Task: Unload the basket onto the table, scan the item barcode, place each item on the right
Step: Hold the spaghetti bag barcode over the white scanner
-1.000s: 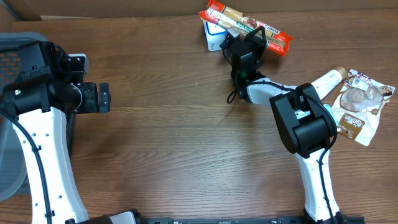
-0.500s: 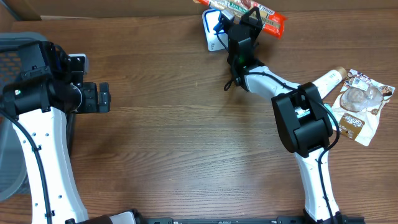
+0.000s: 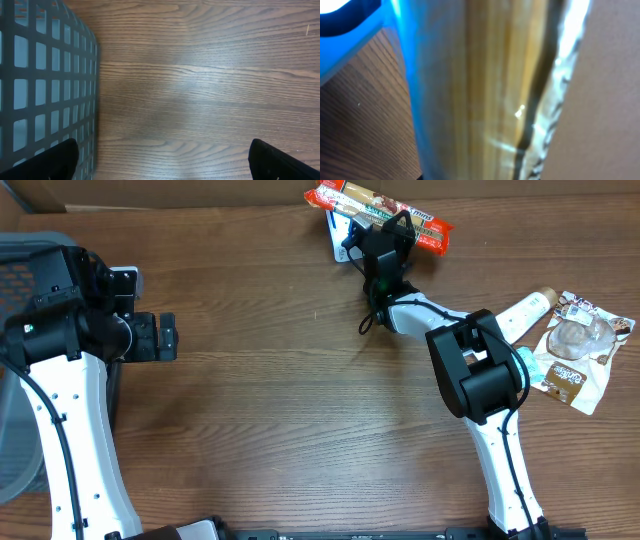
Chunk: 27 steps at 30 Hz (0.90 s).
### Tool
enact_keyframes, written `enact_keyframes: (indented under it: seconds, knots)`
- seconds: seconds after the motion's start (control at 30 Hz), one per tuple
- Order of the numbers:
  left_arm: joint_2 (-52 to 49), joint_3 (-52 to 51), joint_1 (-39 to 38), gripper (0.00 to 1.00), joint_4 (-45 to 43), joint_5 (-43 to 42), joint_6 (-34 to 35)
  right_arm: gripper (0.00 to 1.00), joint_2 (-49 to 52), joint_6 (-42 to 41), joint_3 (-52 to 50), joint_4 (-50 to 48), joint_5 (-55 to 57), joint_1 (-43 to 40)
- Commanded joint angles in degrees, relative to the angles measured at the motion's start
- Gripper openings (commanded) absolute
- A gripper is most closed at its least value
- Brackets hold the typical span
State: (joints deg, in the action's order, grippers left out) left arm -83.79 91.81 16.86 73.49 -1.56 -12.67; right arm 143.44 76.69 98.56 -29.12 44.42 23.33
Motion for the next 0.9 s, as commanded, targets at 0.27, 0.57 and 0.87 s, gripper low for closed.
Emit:
enact_keyframes:
  seconds: [0.27,0.57,0.87]
  knots:
    - [0.7,0.2,-0.1,0.99,-0.1,-0.9,-1.5,0.04,-2.5,-2.1,2.8,-3.9,2.2,0.0]
    - [0.7,0.2,-0.1,1.0,0.0,-0.9,-1.5,0.04,-2.5,1.3,2.8,-10.1,5.1,0.0]
    - [0.7,0.2,-0.1,1.0,0.0,-0.9,-1.5,0.04,-3.6,1.7,2.8,-21.0,11.4,2.5]
